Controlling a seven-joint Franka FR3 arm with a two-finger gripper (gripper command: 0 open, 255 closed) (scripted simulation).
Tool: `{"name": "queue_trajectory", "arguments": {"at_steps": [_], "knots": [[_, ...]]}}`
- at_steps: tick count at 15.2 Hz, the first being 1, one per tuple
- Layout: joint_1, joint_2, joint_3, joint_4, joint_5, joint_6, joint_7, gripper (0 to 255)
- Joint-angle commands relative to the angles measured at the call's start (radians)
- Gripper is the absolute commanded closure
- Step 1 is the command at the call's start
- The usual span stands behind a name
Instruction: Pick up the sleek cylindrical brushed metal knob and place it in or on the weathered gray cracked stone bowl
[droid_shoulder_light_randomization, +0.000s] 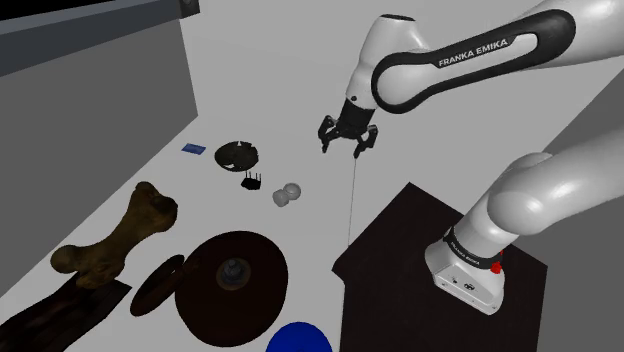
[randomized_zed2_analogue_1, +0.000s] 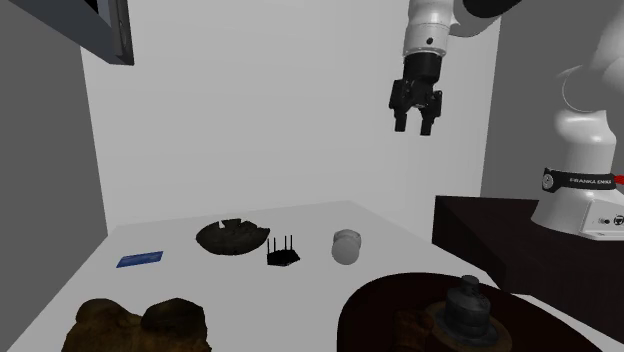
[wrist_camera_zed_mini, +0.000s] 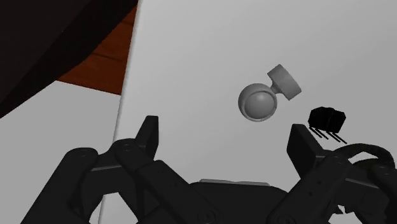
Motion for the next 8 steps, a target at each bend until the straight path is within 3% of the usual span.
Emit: {"name": "queue_trajectory", "arguments": {"at_steps": [1,5,8], "knots": [[-0.02,0.083,0.038,0.015,-0.001,0.074,0.089,0],[-0.067,0.264,0.105,0.053,-0.049,0.219,0.277,0],[-0.097,0.409,0.133,0.097,-0.137,0.316,0.447,0]]}}
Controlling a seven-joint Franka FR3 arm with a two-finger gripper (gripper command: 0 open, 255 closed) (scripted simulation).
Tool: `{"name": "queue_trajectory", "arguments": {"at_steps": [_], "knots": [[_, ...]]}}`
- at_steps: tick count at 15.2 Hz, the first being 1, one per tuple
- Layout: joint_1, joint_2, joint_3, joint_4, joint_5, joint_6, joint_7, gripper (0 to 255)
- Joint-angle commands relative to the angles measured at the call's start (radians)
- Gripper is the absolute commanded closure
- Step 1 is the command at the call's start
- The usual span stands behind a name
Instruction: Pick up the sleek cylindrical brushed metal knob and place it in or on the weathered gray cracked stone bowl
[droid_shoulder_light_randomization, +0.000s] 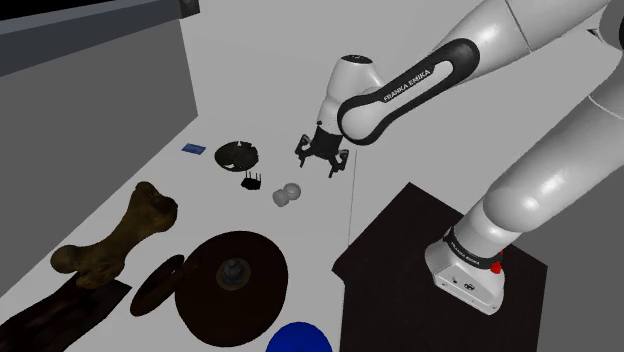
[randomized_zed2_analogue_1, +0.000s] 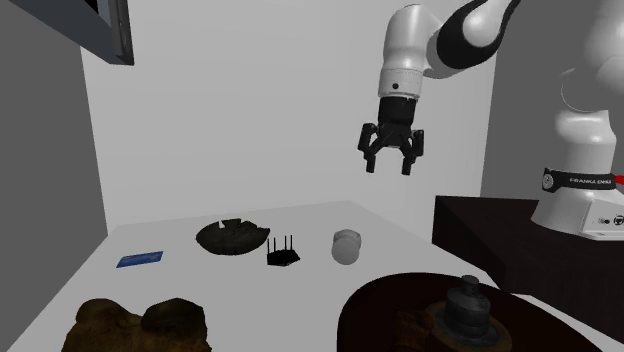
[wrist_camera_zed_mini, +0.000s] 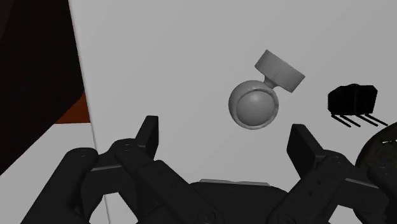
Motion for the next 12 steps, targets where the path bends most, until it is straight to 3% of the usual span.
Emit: {"name": "queue_trajectory", "arguments": {"at_steps": [1,4,7,10,12], "knots": [[-0.015,0.1,0.01,0.04,-0.074,0.057,0.129,0],[0.004,0.244,-0.026,0.101,-0.199,0.129,0.32,0],[0.062,0.378,-0.1,0.176,-0.291,0.183,0.484,0],[0.128,0.501,-0.178,0.259,-0.331,0.225,0.608,0],[0.146,0.536,-0.198,0.279,-0.337,0.241,0.63,0]]}}
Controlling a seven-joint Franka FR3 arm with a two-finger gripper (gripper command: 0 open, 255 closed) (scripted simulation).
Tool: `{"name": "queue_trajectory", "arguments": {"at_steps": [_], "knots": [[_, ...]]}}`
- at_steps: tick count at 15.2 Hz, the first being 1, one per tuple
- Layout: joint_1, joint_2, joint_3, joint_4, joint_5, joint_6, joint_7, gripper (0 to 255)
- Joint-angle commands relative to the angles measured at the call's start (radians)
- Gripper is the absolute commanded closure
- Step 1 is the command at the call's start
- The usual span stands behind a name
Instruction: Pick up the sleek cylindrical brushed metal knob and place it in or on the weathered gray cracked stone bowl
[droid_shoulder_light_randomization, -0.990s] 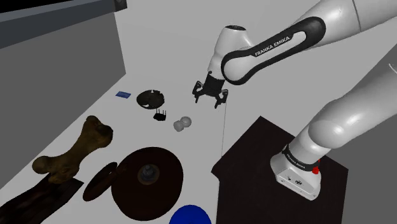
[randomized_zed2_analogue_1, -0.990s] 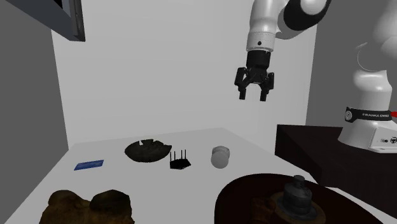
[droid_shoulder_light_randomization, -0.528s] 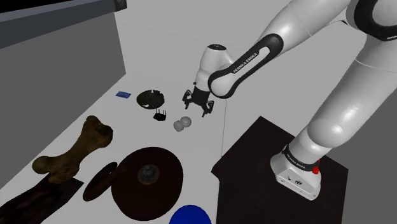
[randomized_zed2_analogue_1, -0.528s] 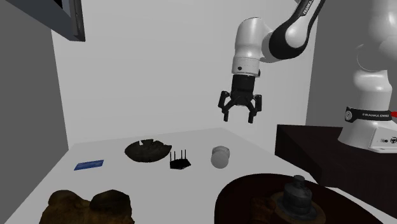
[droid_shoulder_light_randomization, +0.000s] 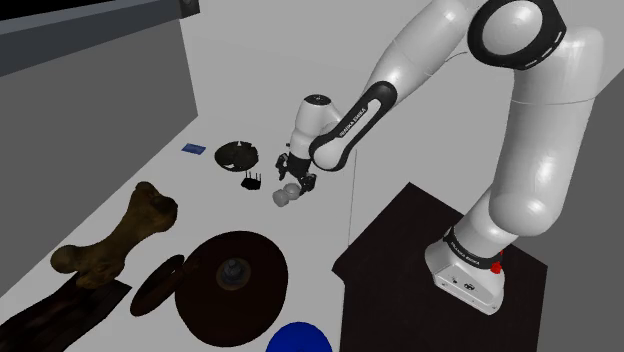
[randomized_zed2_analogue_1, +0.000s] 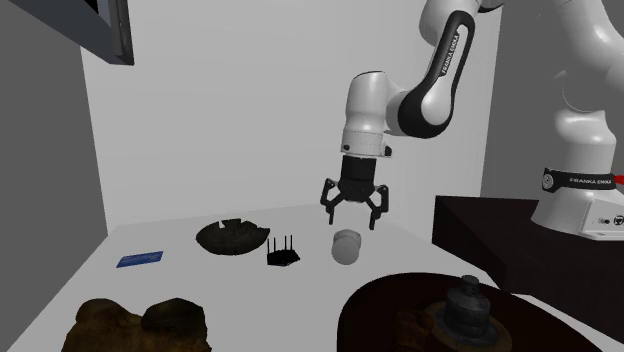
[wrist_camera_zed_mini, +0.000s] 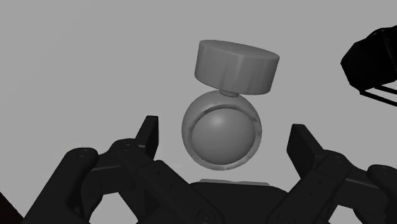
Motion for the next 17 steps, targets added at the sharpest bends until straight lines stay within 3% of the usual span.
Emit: {"name": "queue_trajectory", "arguments": {"at_steps": [1,7,14,15,17], "knots": [[0.018,0.04,-0.021,0.022,-0.012,0.019,0.022,0],[0.052,0.12,-0.058,0.056,-0.038,0.067,0.042,0],[0.052,0.12,-0.058,0.056,-0.038,0.067,0.042,0],[0.052,0.12,-0.058,0.056,-0.038,0.067,0.042,255],[0.052,0.12,-0.058,0.056,-0.037,0.067,0.042,255]]}}
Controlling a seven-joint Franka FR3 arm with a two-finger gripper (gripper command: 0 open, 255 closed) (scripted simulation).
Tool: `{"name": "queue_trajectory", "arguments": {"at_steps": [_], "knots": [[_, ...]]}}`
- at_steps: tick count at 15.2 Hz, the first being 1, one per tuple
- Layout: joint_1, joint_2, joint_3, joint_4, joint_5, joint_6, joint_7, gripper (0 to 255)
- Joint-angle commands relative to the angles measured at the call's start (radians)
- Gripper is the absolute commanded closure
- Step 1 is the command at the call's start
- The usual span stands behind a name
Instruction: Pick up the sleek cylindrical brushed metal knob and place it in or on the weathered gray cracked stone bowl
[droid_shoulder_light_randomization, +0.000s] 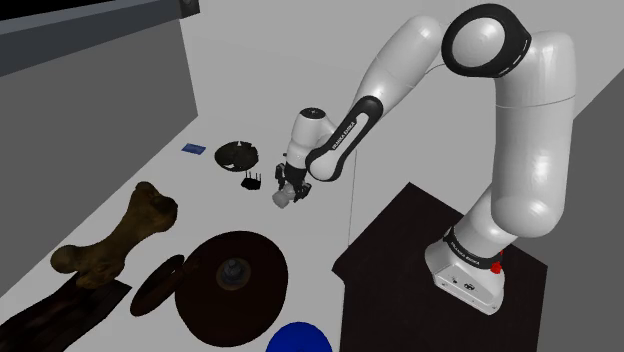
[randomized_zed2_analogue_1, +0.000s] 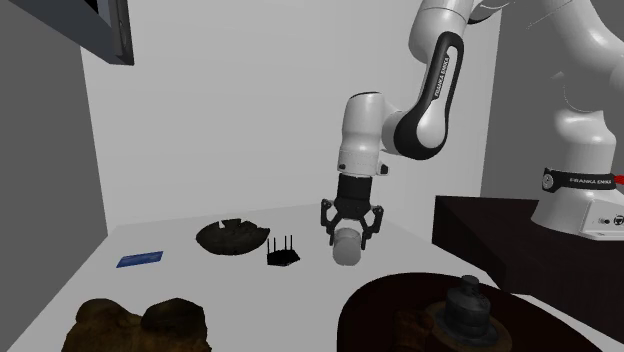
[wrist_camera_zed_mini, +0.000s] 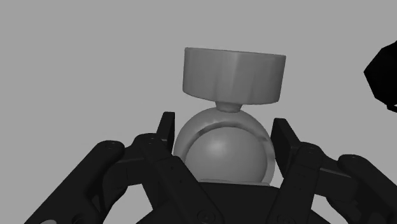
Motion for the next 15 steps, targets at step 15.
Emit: {"name": "queue_trajectory", "arguments": {"at_steps": [15], "knots": [[-0.042,-0.106,0.051,-0.03,0.038,-0.079,-0.025,255]]}}
